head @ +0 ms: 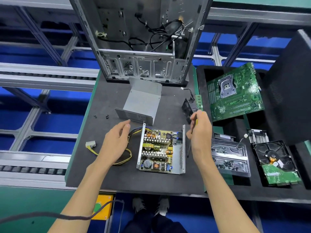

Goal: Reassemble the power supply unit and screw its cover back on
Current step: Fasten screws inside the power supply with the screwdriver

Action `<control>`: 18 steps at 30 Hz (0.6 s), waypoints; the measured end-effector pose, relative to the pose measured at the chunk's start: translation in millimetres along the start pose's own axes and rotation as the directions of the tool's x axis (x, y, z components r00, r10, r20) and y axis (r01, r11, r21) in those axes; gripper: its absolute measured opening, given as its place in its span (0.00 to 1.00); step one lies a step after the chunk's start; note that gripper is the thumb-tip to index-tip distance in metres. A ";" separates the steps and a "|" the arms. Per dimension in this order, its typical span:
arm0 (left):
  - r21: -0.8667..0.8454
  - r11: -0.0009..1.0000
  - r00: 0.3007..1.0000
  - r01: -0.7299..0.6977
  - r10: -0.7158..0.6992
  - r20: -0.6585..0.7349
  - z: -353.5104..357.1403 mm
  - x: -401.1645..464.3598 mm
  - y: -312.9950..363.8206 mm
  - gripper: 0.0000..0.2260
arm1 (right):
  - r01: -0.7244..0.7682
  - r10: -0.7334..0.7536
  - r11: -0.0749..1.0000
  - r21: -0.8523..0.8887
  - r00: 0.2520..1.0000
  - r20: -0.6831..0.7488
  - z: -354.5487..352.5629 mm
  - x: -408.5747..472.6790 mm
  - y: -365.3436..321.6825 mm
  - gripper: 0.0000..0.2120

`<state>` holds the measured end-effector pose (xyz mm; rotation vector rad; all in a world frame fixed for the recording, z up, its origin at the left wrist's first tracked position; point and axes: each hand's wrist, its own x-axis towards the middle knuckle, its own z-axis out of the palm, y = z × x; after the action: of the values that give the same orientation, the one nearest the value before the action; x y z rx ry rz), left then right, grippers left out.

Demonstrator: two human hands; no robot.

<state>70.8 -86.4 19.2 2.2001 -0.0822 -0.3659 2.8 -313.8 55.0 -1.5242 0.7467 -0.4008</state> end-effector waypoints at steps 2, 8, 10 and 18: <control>-0.048 0.997 0.996 -0.054 0.051 -0.070 -8.4 -3.7 13.4 0.11 | -0.049 0.030 0.974 0.223 0.996 0.090 7.0 -0.9 -18.2 0.11; -0.292 0.937 0.967 -0.192 0.232 0.107 -17.9 -19.6 66.8 0.08 | -0.172 -0.057 0.818 0.548 0.925 0.376 41.3 -14.1 -51.2 0.14; -0.354 0.916 0.946 -0.188 0.266 0.184 -18.0 -22.2 77.4 0.12 | -0.214 -0.088 0.752 0.623 0.905 0.416 54.3 -17.7 -56.1 0.14; -0.262 0.946 0.979 -0.190 0.202 0.022 -44.1 -2.7 52.0 0.09 | 0.029 -0.101 0.972 0.235 0.949 0.300 92.9 -1.8 -36.9 0.19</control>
<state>84.7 -83.9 86.0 1.9054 -0.2642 -0.3001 70.4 -244.9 81.1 -1.3550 0.3892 -0.2758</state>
